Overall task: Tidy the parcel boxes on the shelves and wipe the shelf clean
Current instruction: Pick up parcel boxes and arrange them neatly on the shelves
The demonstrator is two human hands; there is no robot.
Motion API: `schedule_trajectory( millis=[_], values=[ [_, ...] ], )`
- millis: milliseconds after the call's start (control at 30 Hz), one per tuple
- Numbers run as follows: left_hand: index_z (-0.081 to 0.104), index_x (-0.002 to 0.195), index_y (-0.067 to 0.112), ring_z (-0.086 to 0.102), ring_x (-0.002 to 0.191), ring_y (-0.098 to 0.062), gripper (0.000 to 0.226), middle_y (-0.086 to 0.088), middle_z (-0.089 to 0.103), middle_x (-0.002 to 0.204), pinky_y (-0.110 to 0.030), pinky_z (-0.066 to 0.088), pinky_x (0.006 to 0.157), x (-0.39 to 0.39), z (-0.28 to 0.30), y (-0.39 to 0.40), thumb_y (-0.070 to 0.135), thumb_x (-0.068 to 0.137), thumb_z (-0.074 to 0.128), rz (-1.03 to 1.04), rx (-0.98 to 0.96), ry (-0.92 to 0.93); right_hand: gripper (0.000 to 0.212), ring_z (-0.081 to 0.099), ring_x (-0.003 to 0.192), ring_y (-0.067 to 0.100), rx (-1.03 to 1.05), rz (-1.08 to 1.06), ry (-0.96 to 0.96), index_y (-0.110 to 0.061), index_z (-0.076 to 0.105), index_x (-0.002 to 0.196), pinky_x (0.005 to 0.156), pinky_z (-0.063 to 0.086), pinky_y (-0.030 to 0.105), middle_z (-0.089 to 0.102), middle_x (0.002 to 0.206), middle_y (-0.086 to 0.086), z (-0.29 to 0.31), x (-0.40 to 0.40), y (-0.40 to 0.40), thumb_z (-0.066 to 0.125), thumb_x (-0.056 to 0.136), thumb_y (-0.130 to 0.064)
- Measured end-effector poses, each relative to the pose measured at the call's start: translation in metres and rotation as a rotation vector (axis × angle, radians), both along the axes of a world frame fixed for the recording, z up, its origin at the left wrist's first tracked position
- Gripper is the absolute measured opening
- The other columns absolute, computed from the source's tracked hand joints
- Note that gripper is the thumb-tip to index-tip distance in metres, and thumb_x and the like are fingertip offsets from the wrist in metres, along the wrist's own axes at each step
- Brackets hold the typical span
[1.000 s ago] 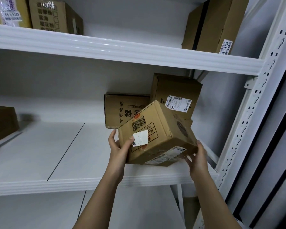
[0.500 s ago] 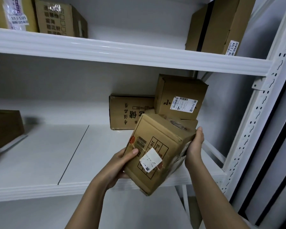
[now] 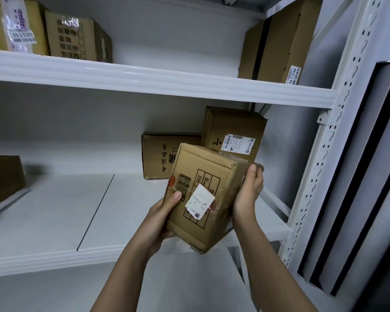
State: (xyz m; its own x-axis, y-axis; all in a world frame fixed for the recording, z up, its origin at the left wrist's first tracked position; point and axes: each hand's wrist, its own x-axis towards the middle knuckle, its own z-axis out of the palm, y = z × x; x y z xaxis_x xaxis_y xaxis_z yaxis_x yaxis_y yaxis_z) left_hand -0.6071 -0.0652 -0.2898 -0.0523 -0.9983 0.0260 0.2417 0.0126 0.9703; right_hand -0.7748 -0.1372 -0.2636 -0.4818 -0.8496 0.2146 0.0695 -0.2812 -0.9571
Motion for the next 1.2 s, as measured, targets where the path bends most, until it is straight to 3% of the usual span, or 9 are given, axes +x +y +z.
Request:
schedule_trajectory(
  millis=[167,333,533,667,800,900,1000,1133,1200],
  values=[
    [0.061,0.122,0.029,0.068,0.103,-0.015,0.047,0.005,0.071,0.111,-0.038,0.056,0.082,-0.026,0.025,0.019,0.053,0.082,0.055,0.047,-0.087,-0.013,0.095,0.018,0.145,0.016,-0.037,0.106,0.053,-0.045,0.012,0.148,0.116,0.017,0.056,0.018,0.157,-0.012,0.02,-0.001,0.036,0.017,0.066,-0.091],
    [0.06,0.123,0.032,0.067,0.106,-0.014,0.045,0.007,0.071,0.113,-0.038,0.055,0.081,-0.047,0.057,0.038,0.055,0.085,0.053,0.051,-0.12,-0.038,0.095,-0.002,0.148,0.013,-0.135,0.131,0.189,-0.035,0.004,0.152,0.118,0.0,0.044,-0.001,0.161,-0.008,0.052,-0.024,0.085,0.021,0.07,-0.08],
    [0.06,0.12,0.036,0.067,0.103,-0.012,0.048,0.008,0.07,0.114,-0.043,0.054,0.086,-0.065,0.099,0.061,0.057,0.077,0.051,0.017,-0.227,-0.07,0.13,-0.016,0.146,0.012,-0.339,0.105,0.317,-0.037,-0.002,0.151,0.117,-0.004,0.043,-0.015,0.16,-0.006,0.086,-0.045,0.131,0.031,0.042,-0.102],
    [0.061,0.119,0.034,0.067,0.103,-0.013,0.048,0.007,0.07,0.114,-0.038,0.056,0.08,-0.066,0.126,0.073,0.056,0.078,0.047,0.007,-0.296,-0.08,0.122,-0.023,0.145,0.013,-0.432,0.051,0.46,-0.035,-0.007,0.151,0.117,-0.008,0.043,-0.021,0.158,-0.005,0.109,-0.049,0.151,0.046,0.052,-0.084],
    [0.062,0.116,0.029,0.071,0.087,-0.015,0.046,0.002,0.073,0.105,-0.031,0.056,0.06,-0.057,0.151,0.077,0.059,0.082,0.053,0.028,-0.351,-0.106,0.12,-0.026,0.144,0.016,-0.531,0.007,0.523,-0.033,-0.008,0.151,0.118,-0.006,0.046,-0.023,0.158,-0.002,0.13,-0.044,0.158,0.047,0.056,-0.082],
    [0.057,0.127,0.027,0.067,0.102,-0.017,0.057,0.0,0.069,0.117,-0.032,0.056,0.074,-0.047,0.17,0.076,0.056,0.079,0.045,0.032,-0.42,-0.137,0.116,-0.026,0.144,0.017,-0.589,-0.007,0.546,-0.03,-0.009,0.152,0.118,-0.006,0.046,-0.023,0.158,0.0,0.147,-0.037,0.155,0.044,0.061,-0.081],
    [0.055,0.13,0.029,0.061,0.115,-0.015,0.053,0.004,0.065,0.125,-0.035,0.049,0.09,-0.037,0.19,0.074,0.054,0.085,0.043,0.021,-0.515,-0.158,0.108,-0.023,0.145,0.016,-0.676,0.022,0.552,-0.025,-0.009,0.152,0.119,-0.005,0.042,-0.021,0.159,-0.001,0.164,-0.027,0.145,0.037,0.07,-0.077],
    [0.054,0.13,0.031,0.058,0.119,-0.013,0.044,0.007,0.064,0.126,-0.039,0.045,0.098,-0.019,0.214,0.068,0.051,0.091,0.046,0.064,-0.597,-0.186,0.092,-0.015,0.146,0.006,-0.766,0.084,0.518,-0.024,-0.006,0.153,0.119,-0.002,0.032,-0.011,0.161,-0.005,0.186,-0.008,0.126,0.029,0.081,-0.069],
    [0.051,0.134,0.029,0.057,0.12,-0.012,0.051,0.007,0.063,0.126,-0.042,0.042,0.104,-0.007,0.223,0.062,0.052,0.089,0.05,0.123,-0.617,-0.201,0.084,-0.006,0.146,0.003,-0.788,0.141,0.49,-0.027,-0.002,0.153,0.121,0.007,0.036,-0.003,0.161,-0.009,0.197,0.004,0.115,0.027,0.085,-0.066]
  ],
)
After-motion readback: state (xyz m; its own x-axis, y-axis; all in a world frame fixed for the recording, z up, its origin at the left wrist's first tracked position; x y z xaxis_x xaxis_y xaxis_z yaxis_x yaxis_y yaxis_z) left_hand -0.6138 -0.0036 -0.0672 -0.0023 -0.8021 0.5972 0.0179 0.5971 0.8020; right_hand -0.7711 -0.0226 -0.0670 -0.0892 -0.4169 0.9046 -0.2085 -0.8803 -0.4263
